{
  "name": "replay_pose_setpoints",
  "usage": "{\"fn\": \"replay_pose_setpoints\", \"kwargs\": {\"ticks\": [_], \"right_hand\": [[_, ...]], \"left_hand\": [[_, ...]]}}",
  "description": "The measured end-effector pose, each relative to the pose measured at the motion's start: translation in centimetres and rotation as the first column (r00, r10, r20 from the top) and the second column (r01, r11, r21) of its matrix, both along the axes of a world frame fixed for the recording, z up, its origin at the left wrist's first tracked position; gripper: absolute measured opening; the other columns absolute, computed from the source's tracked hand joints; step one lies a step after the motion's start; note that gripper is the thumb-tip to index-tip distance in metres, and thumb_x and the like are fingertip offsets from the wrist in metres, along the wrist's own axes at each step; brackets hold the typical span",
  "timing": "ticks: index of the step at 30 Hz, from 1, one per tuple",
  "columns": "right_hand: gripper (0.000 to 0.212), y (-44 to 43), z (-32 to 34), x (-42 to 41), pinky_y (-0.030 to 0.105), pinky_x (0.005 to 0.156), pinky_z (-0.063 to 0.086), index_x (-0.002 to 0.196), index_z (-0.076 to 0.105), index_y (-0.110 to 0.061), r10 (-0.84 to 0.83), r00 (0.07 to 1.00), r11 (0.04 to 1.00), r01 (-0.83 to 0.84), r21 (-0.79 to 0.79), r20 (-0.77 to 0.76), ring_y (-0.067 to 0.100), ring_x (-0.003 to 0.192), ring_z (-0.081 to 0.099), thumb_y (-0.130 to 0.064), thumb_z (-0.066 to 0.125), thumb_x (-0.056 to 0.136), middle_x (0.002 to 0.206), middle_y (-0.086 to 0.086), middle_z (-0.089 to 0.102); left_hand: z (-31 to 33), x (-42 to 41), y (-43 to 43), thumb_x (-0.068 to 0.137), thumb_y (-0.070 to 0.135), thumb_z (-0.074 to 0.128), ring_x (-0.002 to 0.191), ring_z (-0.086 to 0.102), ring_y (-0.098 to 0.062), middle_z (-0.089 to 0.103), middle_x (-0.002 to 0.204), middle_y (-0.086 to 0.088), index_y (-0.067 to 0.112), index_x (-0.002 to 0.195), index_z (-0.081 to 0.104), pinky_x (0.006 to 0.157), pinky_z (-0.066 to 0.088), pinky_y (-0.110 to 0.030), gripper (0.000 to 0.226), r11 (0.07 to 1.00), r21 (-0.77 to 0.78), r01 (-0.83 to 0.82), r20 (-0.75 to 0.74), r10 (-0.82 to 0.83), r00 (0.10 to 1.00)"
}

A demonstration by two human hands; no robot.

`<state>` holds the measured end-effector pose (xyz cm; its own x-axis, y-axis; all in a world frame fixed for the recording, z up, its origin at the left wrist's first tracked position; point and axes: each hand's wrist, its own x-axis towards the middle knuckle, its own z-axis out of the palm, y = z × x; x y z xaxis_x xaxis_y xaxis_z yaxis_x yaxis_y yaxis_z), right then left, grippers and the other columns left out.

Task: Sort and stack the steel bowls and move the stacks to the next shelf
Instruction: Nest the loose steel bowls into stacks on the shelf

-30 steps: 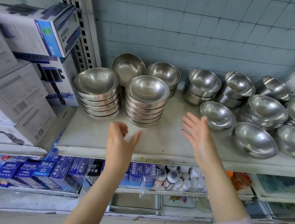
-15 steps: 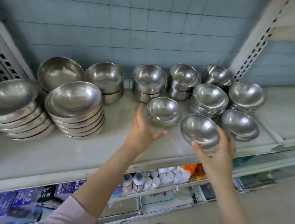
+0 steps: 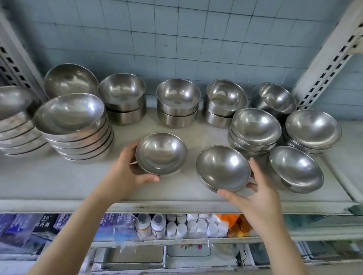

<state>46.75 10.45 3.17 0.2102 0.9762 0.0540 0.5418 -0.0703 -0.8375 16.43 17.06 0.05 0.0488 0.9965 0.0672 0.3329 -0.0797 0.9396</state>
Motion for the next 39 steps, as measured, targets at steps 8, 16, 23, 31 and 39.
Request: {"fn": "replay_pose_setpoints", "kwargs": {"ticks": [8, 16, 23, 31, 39], "right_hand": [[0.129, 4.5, 3.6, -5.9, 0.008, 0.095, 0.043, 0.157, 0.013, -0.033, 0.255, 0.947, 0.965, -0.236, 0.117, -0.195, -0.020, 0.113, 0.049, -0.049, 0.086, 0.051, 0.128, -0.042, 0.042], [0.125, 7.1, 1.7, -10.7, -0.003, 0.097, 0.028, 0.157, 0.017, -0.029, 0.365, 0.930, 0.931, -0.364, 0.036, -0.043, -0.030, 0.117, 0.037, -0.041, 0.090, 0.056, 0.131, -0.044, 0.034], [0.129, 7.0, 1.3, -10.5, 0.016, 0.109, 0.027, 0.156, 0.026, -0.028, 0.338, 0.941, 0.941, -0.338, -0.016, 0.003, -0.001, 0.138, 0.033, -0.063, 0.080, 0.044, 0.154, -0.013, 0.037], [0.124, 6.9, 4.1, -8.5, 0.029, 0.121, 0.020, 0.156, 0.014, -0.040, 0.448, 0.894, 0.893, -0.448, -0.044, -0.016, -0.002, 0.147, 0.016, -0.088, 0.064, 0.053, 0.155, -0.031, 0.014], [0.099, 9.9, 6.8, 1.0, 0.041, 0.123, 0.019, 0.155, 0.029, -0.023, 0.006, 0.952, 0.991, -0.046, 0.124, 0.307, 0.014, 0.151, 0.018, -0.059, 0.073, 0.074, 0.163, -0.004, 0.023]], "left_hand": [[0.3, -0.9, -0.6, 0.045, 0.049, 0.092, 0.102, 0.066, 0.000, 0.062, 0.111, 0.032, 0.048, 0.128, 0.039, 0.094, 0.054, -0.034, 0.098, 1.000, 0.005, 0.002, -0.025, -0.002, 1.000], [0.3, -1.3, -0.6, 0.050, 0.042, 0.089, 0.095, 0.057, 0.020, 0.060, 0.106, 0.024, 0.019, 0.135, 0.041, 0.078, 0.041, 0.000, 0.100, 1.000, -0.016, 0.001, -0.055, -0.002, 0.999], [0.4, -1.4, -0.7, 0.057, 0.027, 0.092, 0.091, 0.052, 0.028, 0.057, 0.109, 0.024, 0.017, 0.141, 0.037, 0.078, 0.039, 0.002, 0.100, 1.000, -0.015, 0.022, -0.037, -0.022, 0.999], [-0.1, -0.7, -0.5, 0.046, 0.046, 0.093, 0.112, 0.060, -0.007, 0.060, 0.124, 0.009, 0.023, 0.139, 0.036, 0.100, 0.049, -0.035, 0.112, 0.997, -0.069, -0.030, 0.015, 0.031, 0.999], [0.5, 2.2, 0.4, 0.056, 0.024, 0.093, 0.111, 0.056, -0.008, 0.055, 0.121, 0.009, 0.019, 0.140, 0.034, 0.080, 0.042, -0.006, 0.103, 0.995, -0.064, -0.074, 0.021, 0.076, 0.997]]}}
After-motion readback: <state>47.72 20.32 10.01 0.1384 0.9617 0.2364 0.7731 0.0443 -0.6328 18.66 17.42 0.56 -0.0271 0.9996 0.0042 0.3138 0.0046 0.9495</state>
